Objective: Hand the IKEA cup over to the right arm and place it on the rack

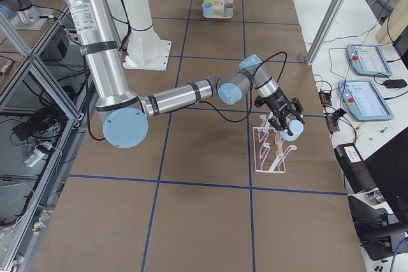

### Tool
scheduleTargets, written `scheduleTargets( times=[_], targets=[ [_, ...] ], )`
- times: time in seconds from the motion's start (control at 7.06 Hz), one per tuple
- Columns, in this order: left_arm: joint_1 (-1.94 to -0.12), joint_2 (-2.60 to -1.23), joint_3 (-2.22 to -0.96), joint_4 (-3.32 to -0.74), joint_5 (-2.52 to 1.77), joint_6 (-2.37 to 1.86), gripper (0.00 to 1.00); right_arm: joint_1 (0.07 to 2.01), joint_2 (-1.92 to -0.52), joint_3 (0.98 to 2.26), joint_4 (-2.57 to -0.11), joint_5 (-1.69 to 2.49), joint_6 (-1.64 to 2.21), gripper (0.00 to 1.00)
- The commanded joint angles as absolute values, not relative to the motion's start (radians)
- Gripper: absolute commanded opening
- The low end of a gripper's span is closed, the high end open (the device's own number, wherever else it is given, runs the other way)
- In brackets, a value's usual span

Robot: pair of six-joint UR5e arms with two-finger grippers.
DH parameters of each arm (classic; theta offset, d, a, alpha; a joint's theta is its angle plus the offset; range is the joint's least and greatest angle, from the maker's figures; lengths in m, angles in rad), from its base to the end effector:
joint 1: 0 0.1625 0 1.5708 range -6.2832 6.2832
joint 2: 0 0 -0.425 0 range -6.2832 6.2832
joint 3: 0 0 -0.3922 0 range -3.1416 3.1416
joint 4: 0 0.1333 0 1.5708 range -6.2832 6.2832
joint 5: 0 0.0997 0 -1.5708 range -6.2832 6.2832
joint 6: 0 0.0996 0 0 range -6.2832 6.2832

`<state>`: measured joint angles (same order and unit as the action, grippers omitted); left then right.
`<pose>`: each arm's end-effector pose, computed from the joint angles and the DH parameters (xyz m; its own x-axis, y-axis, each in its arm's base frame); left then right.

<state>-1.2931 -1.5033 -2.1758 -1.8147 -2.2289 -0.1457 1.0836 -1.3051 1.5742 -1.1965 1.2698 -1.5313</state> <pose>0.0495 -0.4377 0.3715 0.6642 0.5253 -0.5318 -0.0992 0.7671 0.6338 -0.1494 -0.6298 0.4846 -0.3377 -0.7179 -0.6088 0.9413 -0.2618 -0.2133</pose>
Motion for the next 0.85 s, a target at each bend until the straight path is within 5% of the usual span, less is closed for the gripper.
scheduleTargets(
  times=[0.0,0.28,0.71],
  targets=[
    [-1.293,-1.503,-2.175,-1.815,-2.229,-0.146,1.00,1.065,-1.302,1.549,-1.184,1.241,-1.531,0.00],
    [-1.293,-1.503,-2.175,-1.815,-2.229,-0.146,1.00,1.058,-1.302,1.488,-1.088,1.235,-1.525,0.02],
    [-1.293,-1.503,-2.175,-1.816,-2.229,-0.146,1.00,1.045,-1.304,1.494,-1.083,1.195,-1.522,0.25]
  ],
)
